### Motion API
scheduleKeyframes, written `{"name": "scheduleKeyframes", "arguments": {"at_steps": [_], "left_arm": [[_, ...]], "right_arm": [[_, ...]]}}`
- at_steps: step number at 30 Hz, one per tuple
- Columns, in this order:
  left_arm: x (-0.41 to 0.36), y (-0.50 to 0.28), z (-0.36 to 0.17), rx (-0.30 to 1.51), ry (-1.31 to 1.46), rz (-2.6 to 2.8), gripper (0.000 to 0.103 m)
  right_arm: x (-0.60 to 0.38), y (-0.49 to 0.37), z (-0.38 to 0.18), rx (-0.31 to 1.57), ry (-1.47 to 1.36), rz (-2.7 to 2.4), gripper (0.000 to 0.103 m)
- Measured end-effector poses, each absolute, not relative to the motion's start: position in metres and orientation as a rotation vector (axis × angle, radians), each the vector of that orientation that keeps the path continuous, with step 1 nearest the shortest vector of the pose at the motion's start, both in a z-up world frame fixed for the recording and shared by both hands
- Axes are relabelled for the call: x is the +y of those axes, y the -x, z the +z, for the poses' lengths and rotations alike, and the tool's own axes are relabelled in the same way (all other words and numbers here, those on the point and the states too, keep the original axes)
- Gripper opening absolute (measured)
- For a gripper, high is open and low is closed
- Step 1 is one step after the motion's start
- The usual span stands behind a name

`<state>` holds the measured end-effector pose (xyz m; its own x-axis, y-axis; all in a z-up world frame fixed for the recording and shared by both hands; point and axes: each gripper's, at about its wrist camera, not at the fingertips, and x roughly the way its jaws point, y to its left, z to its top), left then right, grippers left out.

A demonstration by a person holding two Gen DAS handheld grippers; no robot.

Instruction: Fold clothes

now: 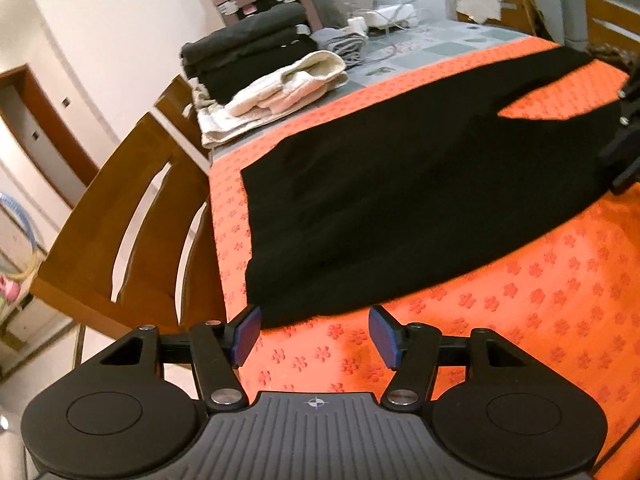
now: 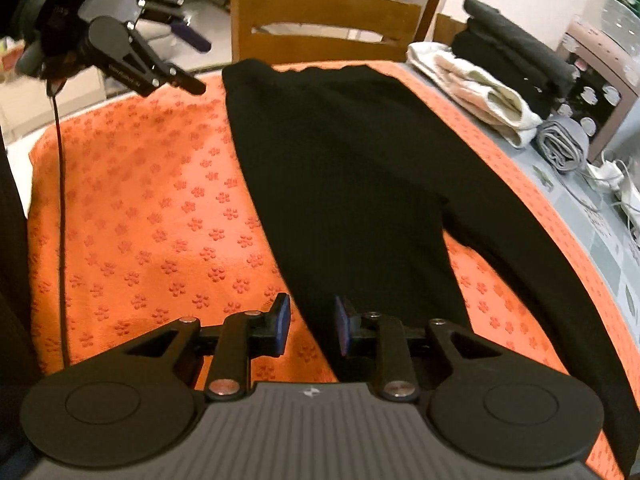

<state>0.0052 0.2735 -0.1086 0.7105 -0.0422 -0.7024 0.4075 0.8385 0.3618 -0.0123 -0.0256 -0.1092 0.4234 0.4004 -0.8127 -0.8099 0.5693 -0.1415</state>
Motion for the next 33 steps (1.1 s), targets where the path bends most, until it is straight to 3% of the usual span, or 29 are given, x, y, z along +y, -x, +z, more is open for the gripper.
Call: {"name": "scheduleKeyframes", "arguments": {"at_steps": [4,6,22,33], "left_arm": [[0.275,-0.014,-0.118,0.749,-0.568,-0.286,0.063],[0.275,-0.018,-0.121,0.755,-0.571,-0.298,0.063],[0.243,-0.036,-0.141,0.653,-0.633,-0.296,0.067],[0.261,-0.033,-0.144,0.615,-0.664,-0.197,0.06]], "right_arm": [[-0.018,0.009,-0.119,0.821,0.637,0.796,0.024],[-0.016,0.008,-0.121,0.816,0.665,0.78,0.004],[-0.036,-0.003,-0.062,0.719,0.558,0.63,0.003],[-0.039,-0.006,-0.054,0.706,0.515,0.586,0.002]]}}
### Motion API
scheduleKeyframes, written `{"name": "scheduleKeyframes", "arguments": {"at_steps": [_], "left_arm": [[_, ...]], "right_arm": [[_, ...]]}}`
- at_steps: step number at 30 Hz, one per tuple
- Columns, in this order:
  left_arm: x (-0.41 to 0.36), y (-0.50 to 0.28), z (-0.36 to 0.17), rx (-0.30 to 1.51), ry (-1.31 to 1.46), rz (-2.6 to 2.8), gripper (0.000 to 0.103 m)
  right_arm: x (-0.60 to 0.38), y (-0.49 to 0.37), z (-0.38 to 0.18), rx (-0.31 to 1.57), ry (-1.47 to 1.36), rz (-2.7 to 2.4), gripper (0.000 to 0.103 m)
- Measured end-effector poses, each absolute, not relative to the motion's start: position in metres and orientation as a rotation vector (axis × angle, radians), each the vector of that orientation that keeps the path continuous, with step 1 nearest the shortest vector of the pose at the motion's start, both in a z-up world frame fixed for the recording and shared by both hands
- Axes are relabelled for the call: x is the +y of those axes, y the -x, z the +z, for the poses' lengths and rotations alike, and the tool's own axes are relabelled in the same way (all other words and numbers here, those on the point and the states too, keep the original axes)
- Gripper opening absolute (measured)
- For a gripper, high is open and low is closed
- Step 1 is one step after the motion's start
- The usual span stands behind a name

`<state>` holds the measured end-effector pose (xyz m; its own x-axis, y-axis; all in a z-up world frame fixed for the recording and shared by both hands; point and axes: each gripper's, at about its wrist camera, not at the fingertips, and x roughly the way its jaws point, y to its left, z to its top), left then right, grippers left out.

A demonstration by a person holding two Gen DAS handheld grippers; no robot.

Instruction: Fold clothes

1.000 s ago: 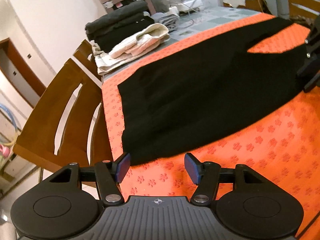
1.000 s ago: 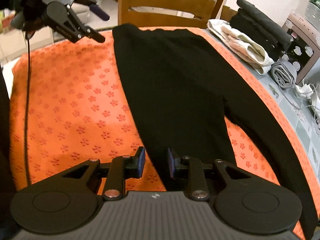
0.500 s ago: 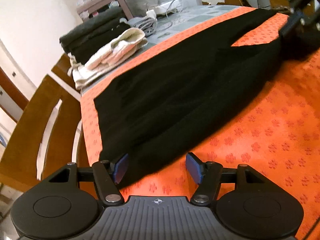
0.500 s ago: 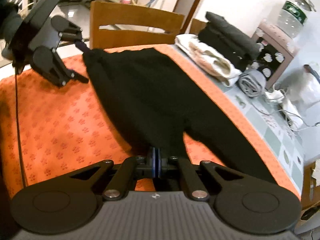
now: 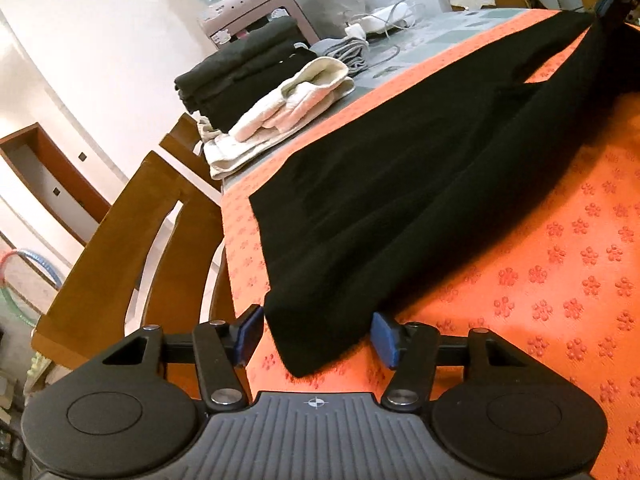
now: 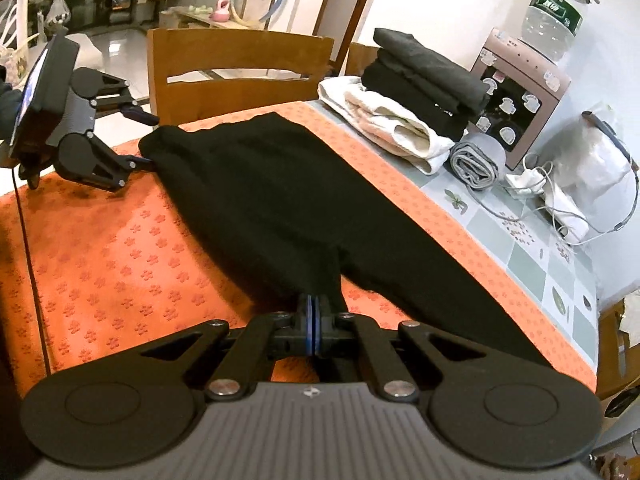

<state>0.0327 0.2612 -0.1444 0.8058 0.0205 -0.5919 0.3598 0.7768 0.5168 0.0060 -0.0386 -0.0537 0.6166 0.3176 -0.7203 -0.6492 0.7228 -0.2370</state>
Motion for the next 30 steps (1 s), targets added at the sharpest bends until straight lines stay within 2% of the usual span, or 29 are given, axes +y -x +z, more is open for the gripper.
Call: {"name": "scheduleKeyframes", "arguments": {"at_steps": [4,5,7,8,9,20,30], "left_arm": [[0.262,-0.032,-0.147,0.61,-0.674,-0.174,0.054],[0.262,-0.031,-0.147,0.608,-0.678,-0.174,0.049],[0.262,-0.03,-0.149,0.617,-0.685,-0.19,0.035],[0.263,-0.029,-0.149,0.617,-0.693,-0.195,0.02],[0.263,-0.027,-0.149,0.614,-0.7,-0.197,0.01],[0.269,-0.021,-0.116,0.559,-0.664,-0.199,0.009],[0.257,-0.076,-0.074,0.565,-0.617,-0.216,0.01]], "right_arm": [[-0.039,-0.007,-0.054,0.708,0.51,0.572,0.002],[-0.04,-0.007,-0.055,0.711,0.51,0.569,0.002],[-0.041,-0.007,-0.057,0.718,0.506,0.565,0.002],[-0.041,-0.007,-0.058,0.722,0.503,0.563,0.002],[-0.041,-0.007,-0.058,0.726,0.499,0.563,0.002],[-0.044,-0.001,-0.04,0.713,0.407,0.496,0.002],[-0.054,-0.083,-0.036,0.667,0.44,0.385,0.002]]}}
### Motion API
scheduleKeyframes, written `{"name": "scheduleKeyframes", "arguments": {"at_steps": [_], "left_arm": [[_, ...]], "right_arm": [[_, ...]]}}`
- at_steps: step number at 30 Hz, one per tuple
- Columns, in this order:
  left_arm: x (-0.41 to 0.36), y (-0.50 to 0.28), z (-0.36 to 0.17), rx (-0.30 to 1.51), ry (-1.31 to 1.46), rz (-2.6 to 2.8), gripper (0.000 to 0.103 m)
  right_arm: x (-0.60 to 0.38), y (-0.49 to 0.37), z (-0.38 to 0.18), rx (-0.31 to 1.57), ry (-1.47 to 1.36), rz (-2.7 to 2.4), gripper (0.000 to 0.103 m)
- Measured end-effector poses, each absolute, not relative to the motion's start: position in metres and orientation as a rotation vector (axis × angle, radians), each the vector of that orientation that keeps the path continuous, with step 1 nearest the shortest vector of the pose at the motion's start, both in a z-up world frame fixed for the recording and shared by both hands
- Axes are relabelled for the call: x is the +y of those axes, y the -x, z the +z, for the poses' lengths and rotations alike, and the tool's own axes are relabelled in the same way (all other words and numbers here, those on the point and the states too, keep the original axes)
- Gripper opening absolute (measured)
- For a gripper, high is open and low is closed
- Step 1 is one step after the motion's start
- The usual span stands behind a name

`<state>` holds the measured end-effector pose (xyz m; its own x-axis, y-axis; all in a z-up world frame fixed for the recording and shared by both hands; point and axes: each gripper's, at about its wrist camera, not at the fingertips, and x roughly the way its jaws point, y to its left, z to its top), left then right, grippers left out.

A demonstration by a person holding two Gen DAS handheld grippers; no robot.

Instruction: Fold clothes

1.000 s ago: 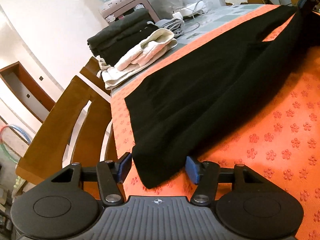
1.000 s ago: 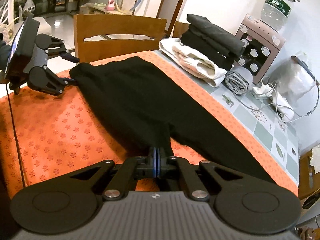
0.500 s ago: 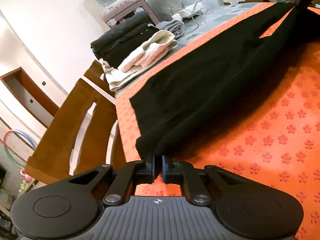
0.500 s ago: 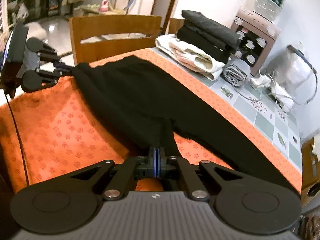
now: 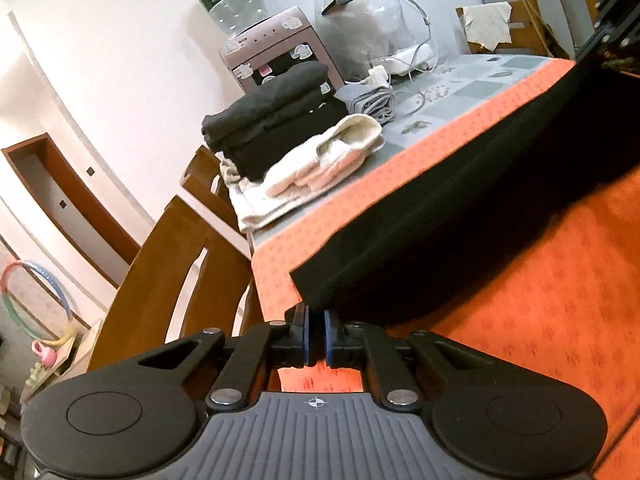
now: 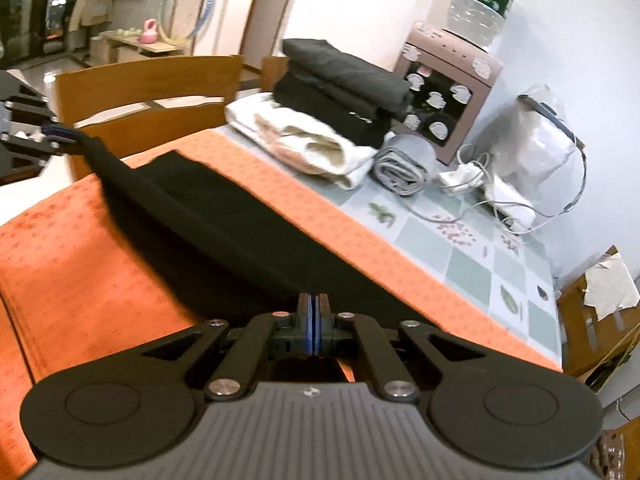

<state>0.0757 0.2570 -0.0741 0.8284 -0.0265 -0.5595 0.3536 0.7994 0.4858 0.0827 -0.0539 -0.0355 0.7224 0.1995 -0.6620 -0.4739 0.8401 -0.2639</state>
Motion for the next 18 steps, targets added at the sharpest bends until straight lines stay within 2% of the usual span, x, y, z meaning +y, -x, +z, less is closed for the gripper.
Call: {"name": "scheduleKeyframes", "arguments": {"at_steps": [18], "left_arm": [[0.238,-0.216,-0.093,0.781,-0.541,-0.18,0.01]], "right_arm": [[-0.048,-0.24,-0.101,0.777,0.555,0.421,0.002]]}}
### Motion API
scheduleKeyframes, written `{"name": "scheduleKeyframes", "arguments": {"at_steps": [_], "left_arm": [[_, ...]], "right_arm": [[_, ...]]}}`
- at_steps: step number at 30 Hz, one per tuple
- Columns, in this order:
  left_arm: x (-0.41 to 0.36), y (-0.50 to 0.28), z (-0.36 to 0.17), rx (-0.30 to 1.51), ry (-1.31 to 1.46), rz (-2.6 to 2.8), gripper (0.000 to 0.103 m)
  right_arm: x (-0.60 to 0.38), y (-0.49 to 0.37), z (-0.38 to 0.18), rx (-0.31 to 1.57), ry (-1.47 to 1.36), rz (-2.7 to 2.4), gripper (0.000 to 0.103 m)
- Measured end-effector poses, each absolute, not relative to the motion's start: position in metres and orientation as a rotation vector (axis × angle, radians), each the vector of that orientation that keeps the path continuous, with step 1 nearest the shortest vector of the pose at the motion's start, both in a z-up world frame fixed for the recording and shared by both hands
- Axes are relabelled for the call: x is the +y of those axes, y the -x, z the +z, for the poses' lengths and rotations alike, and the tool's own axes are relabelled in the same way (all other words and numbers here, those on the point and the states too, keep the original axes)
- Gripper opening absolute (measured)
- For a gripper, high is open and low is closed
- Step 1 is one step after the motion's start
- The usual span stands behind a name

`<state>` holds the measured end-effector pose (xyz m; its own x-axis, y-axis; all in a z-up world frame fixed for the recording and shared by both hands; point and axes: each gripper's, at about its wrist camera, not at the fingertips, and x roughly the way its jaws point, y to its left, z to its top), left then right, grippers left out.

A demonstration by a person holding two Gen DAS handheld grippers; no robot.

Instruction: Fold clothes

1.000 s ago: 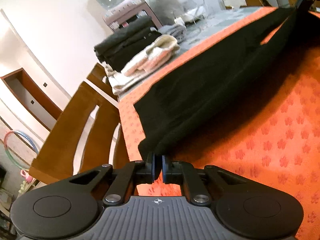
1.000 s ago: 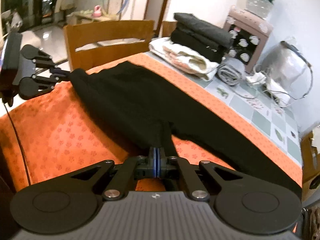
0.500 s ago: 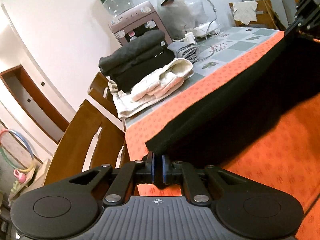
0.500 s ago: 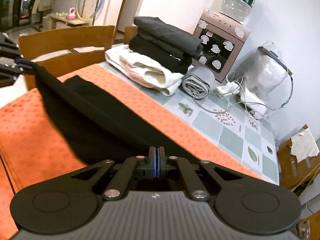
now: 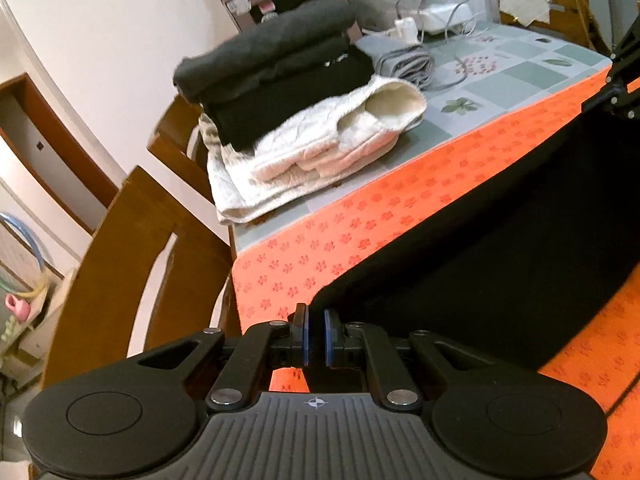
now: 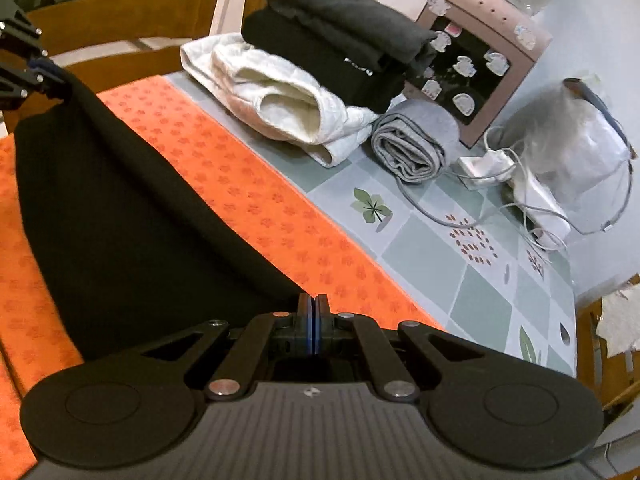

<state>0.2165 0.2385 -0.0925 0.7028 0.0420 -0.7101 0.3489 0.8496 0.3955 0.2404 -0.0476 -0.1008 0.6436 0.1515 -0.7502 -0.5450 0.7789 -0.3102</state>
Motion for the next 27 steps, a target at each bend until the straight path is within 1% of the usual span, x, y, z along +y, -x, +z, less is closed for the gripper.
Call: {"name": "scheduleKeyframes", "arguments": {"at_steps": [4,10,11,12,19,22,27], "left_arm": [[0.24,-0.236,-0.102,0.817,-0.534,-0.177,0.011],[0.245,-0.25,-0.107,0.806,-0.469,-0.155,0.023],[0.247,-0.253,-0.107,0.806,-0.449,-0.143,0.029],[0.25,-0.256,-0.109,0.808,-0.435,-0.118,0.032],[0.274,-0.274,-0.124,0.891,-0.377,0.074,0.032],[0.283,-0.265,-0.117,0.882,-0.345,0.094,0.031],[0.283,-0.236,-0.1,0.863,-0.336,0.068,0.032]], "right_arm": [[-0.044,-0.26,-0.115,0.825,0.572,0.45,0.001],[-0.037,-0.275,-0.134,0.891,0.61,0.483,0.002],[-0.036,-0.276,-0.136,0.893,0.619,0.487,0.002],[-0.035,-0.277,-0.138,0.885,0.632,0.485,0.003],[-0.038,-0.285,-0.139,0.853,0.622,0.459,0.003],[-0.048,-0.279,-0.124,0.823,0.561,0.443,0.003],[-0.076,-0.249,-0.085,0.803,0.459,0.428,0.008]]}}
